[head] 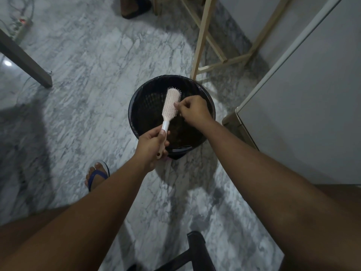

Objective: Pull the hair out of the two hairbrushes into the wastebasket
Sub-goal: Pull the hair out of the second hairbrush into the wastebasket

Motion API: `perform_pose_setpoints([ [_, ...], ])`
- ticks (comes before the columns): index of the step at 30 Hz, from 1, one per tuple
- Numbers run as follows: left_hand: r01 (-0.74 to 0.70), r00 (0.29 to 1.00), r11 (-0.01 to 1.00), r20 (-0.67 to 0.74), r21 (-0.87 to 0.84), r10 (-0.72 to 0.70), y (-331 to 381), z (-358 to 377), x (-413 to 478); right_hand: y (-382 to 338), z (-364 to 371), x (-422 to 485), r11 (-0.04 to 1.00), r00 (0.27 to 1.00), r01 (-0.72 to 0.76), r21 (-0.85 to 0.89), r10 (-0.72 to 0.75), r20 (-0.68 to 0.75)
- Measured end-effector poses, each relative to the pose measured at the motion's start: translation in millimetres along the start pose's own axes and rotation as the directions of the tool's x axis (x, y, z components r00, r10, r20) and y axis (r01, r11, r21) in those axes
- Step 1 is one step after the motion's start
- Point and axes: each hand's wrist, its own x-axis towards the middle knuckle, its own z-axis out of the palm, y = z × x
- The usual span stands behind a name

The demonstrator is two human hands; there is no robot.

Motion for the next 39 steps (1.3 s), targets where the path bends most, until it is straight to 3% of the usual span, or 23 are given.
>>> perform_pose_setpoints([
  [6, -0.023, 1.0, 1.0, 0.018, -0.021, 0.023, 12.0, 10.7, 2.0, 4.3, -2.3, -5.1, 0.891, 0.963, -0.158, 0.425, 0.233, -0.132],
  [8, -0.019, 1.0, 0.999, 0.002, -0.04, 0.02, 13.1, 9.4, 4.0, 6.8, -6.1, -4.6, 0.854, 0.939, -0.173, 0.49, 0.294, -0.181],
  [10, -0.016, 1.0, 0.999, 0.002, -0.033, 0.016, 12.3, 5.7, 4.5, 8.8, -9.0, -5.5, 0.914, 0.966, -0.149, 0.378, 0.217, -0.142],
  [12, -0.012, 1.0, 0.999, 0.005, -0.035, 0.012, 11.7, 3.5, 4.7, 9.5, -8.6, -8.4, 0.948, 0.991, -0.118, 0.296, 0.129, -0.017],
  [16, -0.003, 0.999, 1.0, 0.036, -0.021, 0.004, 12.6, 4.6, 0.2, 3.4, -7.6, -9.8, 0.916, 0.955, -0.219, 0.336, 0.131, 0.265],
  [19, -0.011, 0.999, 1.0, 0.042, -0.003, 0.011, 10.4, 3.1, -1.0, -0.6, -10.1, -6.6, 0.996, 0.984, -0.033, 0.077, 0.019, 0.176],
  [22, -0.013, 1.0, 1.0, 0.017, 0.016, 0.012, 7.7, -1.1, 0.4, -2.7, -8.8, -4.3, 0.99, 0.989, 0.087, -0.114, -0.072, 0.133],
  [25, -0.002, 1.0, 1.0, -0.027, 0.009, 0.002, 4.4, -6.9, 2.3, -7.7, -16.2, 0.9, 0.995, 0.992, 0.082, 0.061, -0.075, -0.099],
  [27, -0.001, 0.999, 1.0, -0.041, 0.016, 0.002, 2.3, -12.6, 2.7, -10.2, -28.7, 8.7, 0.972, 0.956, 0.057, 0.227, 0.012, -0.292],
  [28, -0.005, 0.999, 1.0, -0.039, 0.023, 0.006, 1.8, -14.8, 2.2, -10.4, -33.5, 12.8, 0.961, 0.945, 0.037, 0.273, 0.056, -0.323],
  [32, -0.014, 1.0, 1.0, -0.01, 0.025, 0.014, 2.9, -12.7, -2.2, -11.7, -26.1, 17.2, 0.988, 0.993, -0.023, 0.155, 0.041, -0.112],
  [35, -0.033, 0.999, 0.997, 0.026, 0.064, 0.032, 5.4, -6.7, -5.5, -23.6, -16.9, 6.8, 0.998, 0.998, 0.052, 0.037, -0.053, 0.032],
  [39, -0.078, 0.997, 0.986, 0.027, 0.15, 0.075, 5.5, -4.2, -7.7, -30.0, -15.5, 11.2, 0.997, 0.995, 0.074, -0.011, -0.074, -0.067],
])
